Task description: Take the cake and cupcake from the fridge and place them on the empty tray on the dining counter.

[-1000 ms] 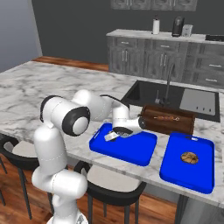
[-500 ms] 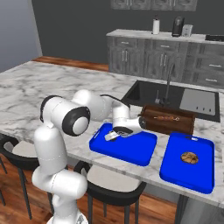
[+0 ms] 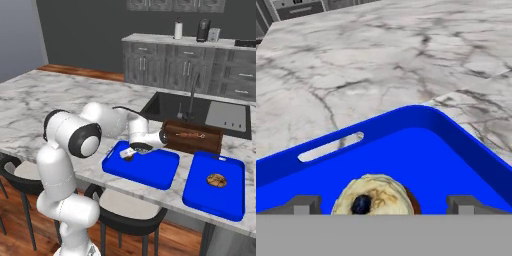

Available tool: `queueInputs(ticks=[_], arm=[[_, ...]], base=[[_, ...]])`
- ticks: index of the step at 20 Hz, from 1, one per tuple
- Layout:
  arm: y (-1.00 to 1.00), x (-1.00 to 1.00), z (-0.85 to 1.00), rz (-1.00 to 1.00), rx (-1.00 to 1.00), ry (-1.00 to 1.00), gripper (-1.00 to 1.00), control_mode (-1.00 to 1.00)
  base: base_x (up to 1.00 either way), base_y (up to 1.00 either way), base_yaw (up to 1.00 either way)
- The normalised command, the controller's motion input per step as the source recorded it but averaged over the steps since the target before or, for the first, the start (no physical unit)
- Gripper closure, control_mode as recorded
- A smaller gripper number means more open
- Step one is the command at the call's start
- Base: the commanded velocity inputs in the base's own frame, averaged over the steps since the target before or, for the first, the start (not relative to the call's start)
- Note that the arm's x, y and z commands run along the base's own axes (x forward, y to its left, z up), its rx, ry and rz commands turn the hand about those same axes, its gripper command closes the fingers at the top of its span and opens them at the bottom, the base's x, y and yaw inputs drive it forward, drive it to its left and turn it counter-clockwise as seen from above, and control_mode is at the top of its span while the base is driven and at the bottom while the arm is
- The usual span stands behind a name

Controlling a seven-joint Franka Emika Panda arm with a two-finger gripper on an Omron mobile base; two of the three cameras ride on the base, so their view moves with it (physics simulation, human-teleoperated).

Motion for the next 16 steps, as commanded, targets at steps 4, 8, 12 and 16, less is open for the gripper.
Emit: queueInputs(ticks=[4, 8, 12, 16], arm=[[0.00, 0.00, 0.36, 0.00, 0.00, -0.01, -1.00, -1.00], [0.02, -0.22, 0.77, 0.00, -0.06, -0.24, -1.00, -1.00], [0.06, -0.71, 0.98, 0.00, -0.19, -0.40, -1.00, -1.00], [0.00, -0.50, 1.00, 0.00, -0.24, -0.22, -1.00, -1.00]], base=[[0.00, 0.00, 0.00], [0.00, 0.00, 0.00], [0.00, 0.00, 0.00], [0.00, 0.00, 0.00]])
